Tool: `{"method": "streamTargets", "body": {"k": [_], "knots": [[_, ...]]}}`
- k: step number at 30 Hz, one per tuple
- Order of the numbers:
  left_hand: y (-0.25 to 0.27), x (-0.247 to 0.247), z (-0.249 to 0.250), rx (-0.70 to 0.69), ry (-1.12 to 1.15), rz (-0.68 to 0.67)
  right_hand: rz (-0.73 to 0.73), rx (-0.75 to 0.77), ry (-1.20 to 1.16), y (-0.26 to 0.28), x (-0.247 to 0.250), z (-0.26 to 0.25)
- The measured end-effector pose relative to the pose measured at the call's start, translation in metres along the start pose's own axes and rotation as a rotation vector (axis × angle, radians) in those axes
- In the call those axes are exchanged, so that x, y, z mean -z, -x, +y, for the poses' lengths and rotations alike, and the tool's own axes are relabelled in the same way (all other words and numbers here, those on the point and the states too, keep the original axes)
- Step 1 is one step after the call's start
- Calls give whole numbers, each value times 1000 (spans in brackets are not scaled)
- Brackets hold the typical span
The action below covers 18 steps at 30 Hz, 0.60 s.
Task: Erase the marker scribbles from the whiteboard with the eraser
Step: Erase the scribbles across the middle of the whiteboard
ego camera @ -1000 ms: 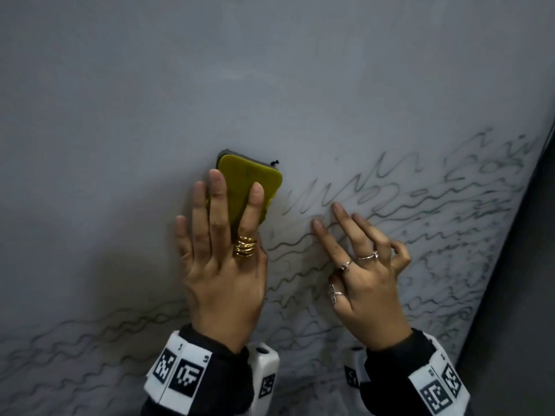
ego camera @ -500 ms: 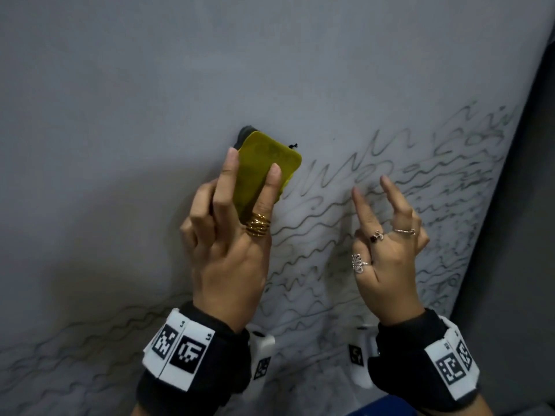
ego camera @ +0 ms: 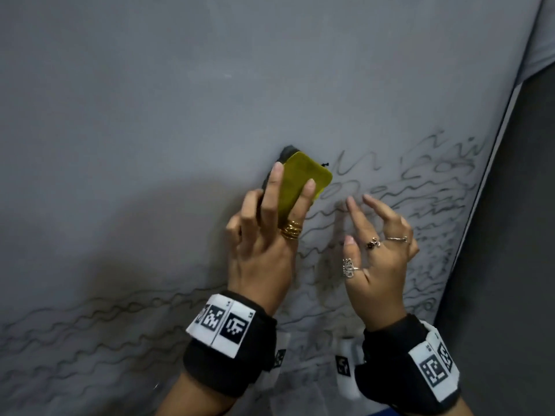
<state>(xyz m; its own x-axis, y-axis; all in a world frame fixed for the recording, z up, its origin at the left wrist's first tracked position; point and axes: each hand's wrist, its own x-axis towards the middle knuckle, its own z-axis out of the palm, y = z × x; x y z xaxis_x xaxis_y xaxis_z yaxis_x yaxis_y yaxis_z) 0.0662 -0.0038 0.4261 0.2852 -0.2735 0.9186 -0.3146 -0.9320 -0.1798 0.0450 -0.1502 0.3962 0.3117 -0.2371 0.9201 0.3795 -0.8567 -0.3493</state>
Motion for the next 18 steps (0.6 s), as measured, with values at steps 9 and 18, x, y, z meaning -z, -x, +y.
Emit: {"method": "streamTargets", "body": {"k": [9, 18], "knots": [[1, 9, 0, -8, 90, 21, 13, 362, -67, -21, 5, 3], [-25, 16, -13, -44, 659, -6, -140, 601, 6, -59, 5, 9]]}}
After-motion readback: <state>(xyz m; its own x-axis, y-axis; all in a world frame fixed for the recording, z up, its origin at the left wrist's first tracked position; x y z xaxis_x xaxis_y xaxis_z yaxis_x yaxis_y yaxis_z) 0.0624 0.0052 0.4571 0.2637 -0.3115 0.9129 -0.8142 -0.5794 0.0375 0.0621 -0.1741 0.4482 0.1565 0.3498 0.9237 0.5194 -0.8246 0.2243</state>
